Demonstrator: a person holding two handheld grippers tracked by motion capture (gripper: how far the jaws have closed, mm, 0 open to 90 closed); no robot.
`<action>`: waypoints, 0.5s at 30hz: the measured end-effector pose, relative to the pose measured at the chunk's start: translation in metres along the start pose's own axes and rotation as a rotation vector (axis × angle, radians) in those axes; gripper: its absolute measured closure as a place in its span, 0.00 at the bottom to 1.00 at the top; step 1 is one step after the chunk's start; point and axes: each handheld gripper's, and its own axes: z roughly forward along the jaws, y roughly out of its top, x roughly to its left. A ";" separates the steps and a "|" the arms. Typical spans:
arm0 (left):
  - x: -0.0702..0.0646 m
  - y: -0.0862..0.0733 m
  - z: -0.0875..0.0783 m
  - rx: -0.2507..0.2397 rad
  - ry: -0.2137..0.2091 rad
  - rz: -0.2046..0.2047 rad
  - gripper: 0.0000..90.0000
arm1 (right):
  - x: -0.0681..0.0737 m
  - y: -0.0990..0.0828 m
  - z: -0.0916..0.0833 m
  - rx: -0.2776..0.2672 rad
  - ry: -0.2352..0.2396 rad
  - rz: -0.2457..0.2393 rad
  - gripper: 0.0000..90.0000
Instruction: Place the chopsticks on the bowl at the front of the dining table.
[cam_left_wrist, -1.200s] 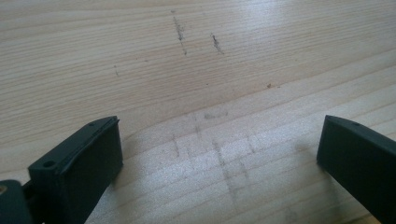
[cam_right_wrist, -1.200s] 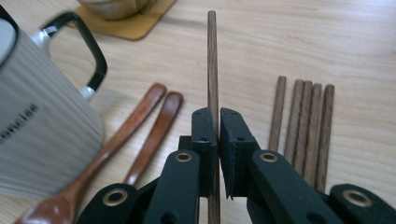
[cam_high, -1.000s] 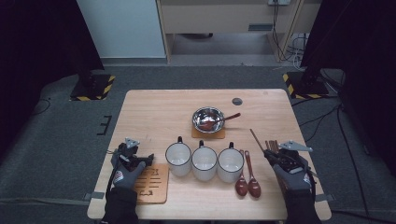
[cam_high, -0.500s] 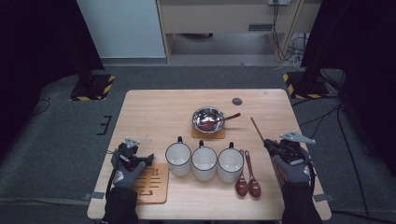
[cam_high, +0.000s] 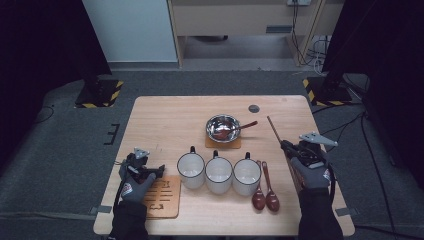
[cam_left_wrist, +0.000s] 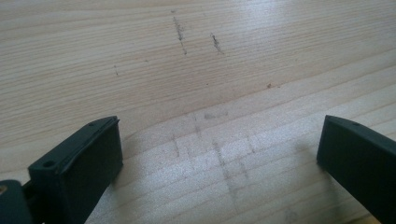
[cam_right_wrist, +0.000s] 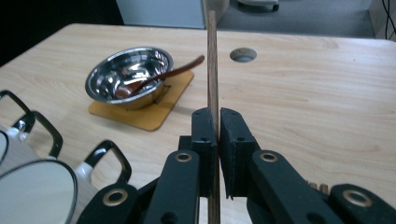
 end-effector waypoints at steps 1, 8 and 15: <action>0.000 0.000 0.000 0.000 0.000 0.000 0.00 | 0.001 0.002 0.000 -0.004 0.002 0.002 0.94; 0.000 0.000 0.000 0.000 0.000 0.000 0.00 | 0.004 0.018 0.001 -0.035 0.005 0.004 0.94; 0.000 0.000 0.000 0.000 0.000 0.000 0.00 | 0.008 0.034 0.003 -0.069 -0.003 -0.003 0.94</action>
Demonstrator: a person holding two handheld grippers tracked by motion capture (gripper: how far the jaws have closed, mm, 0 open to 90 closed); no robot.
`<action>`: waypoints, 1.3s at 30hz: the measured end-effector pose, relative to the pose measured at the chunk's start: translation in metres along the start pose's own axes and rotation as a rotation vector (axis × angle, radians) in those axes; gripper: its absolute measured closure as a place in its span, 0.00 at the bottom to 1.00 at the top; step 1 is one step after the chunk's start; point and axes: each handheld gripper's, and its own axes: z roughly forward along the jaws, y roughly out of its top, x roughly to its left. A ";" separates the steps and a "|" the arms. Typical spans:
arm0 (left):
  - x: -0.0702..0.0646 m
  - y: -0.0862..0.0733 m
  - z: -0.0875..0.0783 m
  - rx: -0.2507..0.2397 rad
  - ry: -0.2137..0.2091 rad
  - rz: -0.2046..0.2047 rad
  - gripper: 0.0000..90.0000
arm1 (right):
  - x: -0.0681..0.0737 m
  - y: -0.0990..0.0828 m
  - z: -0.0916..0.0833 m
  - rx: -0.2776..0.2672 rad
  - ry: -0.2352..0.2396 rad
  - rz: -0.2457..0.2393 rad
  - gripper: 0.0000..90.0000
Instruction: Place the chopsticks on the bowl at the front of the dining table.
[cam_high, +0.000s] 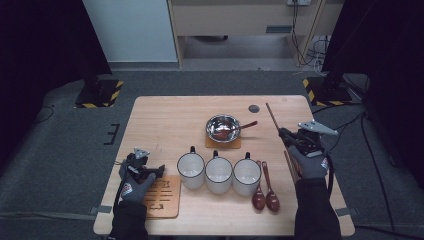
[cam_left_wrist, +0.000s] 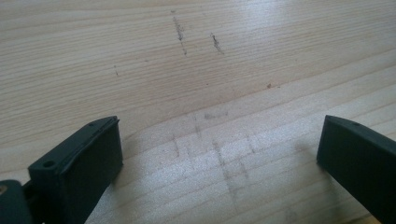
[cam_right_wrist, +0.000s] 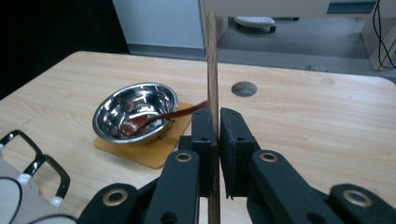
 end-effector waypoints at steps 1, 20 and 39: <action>0.000 0.000 0.000 0.000 0.000 0.000 0.00 | 0.001 0.002 0.001 -0.006 0.000 -0.001 0.94; 0.000 0.000 0.000 0.000 0.000 0.000 0.00 | 0.020 0.033 0.021 -0.061 0.011 -0.005 0.94; 0.000 0.000 0.000 0.000 0.000 0.000 0.00 | 0.041 0.052 0.046 -0.071 0.031 -0.024 0.94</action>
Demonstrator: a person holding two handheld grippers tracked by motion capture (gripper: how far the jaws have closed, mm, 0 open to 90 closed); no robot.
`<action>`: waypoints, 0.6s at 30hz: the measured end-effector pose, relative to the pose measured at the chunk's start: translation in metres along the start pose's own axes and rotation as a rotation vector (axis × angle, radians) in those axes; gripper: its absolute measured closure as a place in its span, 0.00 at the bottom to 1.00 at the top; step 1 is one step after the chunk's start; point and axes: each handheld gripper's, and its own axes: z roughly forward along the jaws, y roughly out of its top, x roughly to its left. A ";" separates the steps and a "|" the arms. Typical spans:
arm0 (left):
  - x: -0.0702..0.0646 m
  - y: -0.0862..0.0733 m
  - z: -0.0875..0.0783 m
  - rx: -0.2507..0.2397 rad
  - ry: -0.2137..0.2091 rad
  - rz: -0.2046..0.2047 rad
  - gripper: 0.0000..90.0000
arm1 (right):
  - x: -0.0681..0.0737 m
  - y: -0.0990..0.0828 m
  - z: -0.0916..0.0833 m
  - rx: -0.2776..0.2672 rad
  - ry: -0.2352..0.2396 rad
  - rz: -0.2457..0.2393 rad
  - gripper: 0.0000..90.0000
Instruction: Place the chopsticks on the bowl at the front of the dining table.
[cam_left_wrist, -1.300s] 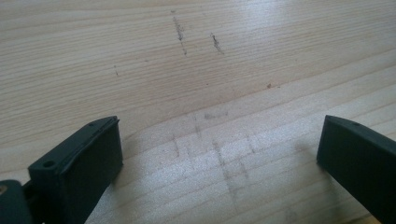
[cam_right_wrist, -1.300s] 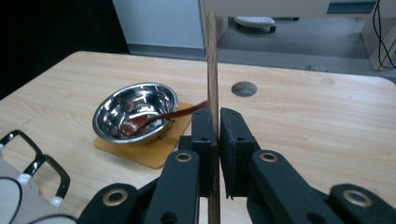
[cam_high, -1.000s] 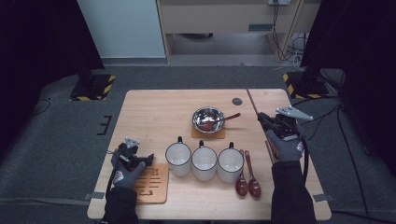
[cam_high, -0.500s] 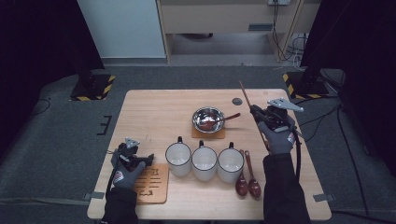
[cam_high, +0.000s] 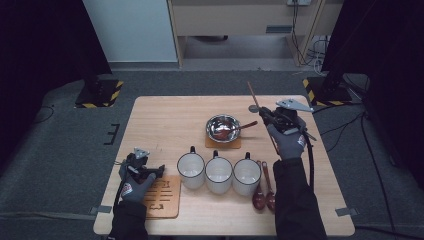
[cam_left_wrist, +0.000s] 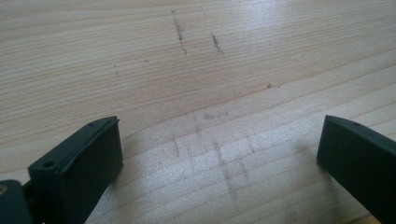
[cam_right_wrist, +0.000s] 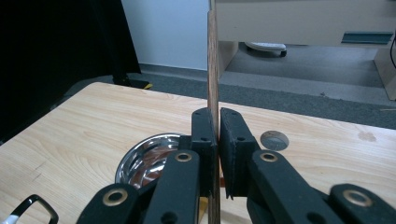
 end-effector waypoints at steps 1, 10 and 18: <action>0.000 0.000 0.000 0.000 0.000 0.000 0.00 | 0.001 0.001 0.002 0.000 0.002 -0.001 0.94; 0.000 0.000 0.000 0.000 0.000 0.000 0.00 | 0.012 0.005 0.018 0.002 0.011 -0.012 0.94; 0.000 0.000 0.000 0.000 0.000 0.000 0.00 | 0.019 0.007 0.030 -0.004 0.018 -0.018 0.94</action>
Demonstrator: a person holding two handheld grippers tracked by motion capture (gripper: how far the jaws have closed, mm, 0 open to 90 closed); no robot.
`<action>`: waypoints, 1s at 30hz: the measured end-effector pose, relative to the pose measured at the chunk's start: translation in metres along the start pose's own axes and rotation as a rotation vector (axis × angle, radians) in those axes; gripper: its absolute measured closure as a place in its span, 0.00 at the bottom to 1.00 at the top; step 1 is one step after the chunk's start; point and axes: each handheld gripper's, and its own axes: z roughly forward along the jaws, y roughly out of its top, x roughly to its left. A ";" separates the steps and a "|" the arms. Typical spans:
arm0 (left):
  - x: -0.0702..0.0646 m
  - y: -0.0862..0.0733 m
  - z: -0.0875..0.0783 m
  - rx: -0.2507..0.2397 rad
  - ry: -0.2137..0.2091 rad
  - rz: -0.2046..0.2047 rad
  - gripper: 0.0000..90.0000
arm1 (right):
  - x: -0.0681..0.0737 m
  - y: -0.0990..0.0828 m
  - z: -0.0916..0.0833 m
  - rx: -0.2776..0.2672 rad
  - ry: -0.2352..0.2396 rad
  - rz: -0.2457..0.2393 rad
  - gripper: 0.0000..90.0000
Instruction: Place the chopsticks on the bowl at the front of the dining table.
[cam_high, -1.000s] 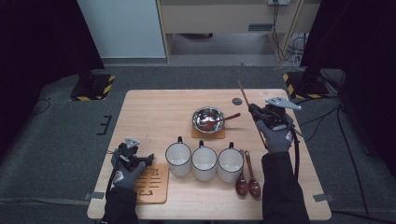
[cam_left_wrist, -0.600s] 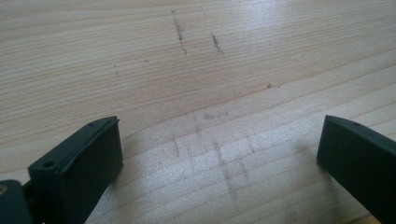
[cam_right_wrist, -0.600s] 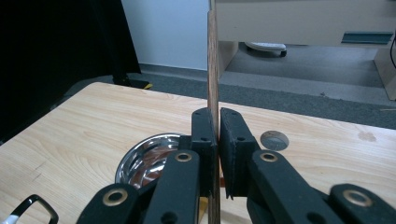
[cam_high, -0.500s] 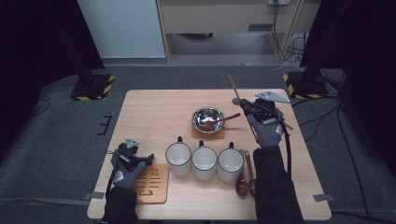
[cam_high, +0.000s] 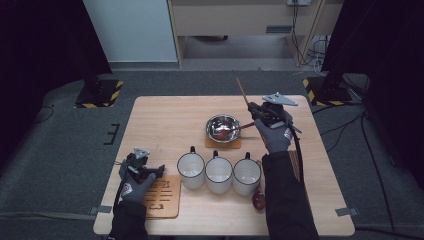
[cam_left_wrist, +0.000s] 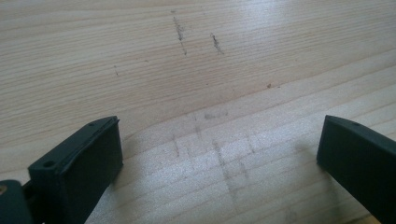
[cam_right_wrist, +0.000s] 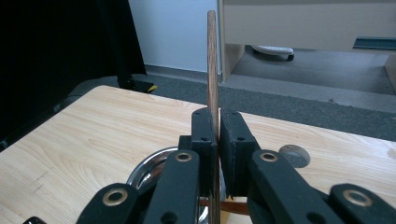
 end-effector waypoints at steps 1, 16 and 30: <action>0.000 0.000 0.000 0.000 0.000 0.000 0.00 | 0.001 0.000 0.002 -0.002 0.002 -0.002 0.94; 0.000 0.000 0.000 -0.001 0.000 -0.001 0.00 | 0.016 0.000 0.030 0.005 0.018 0.000 0.94; 0.000 0.000 0.000 0.000 0.000 0.000 0.00 | 0.031 -0.004 0.059 0.040 0.015 -0.017 0.94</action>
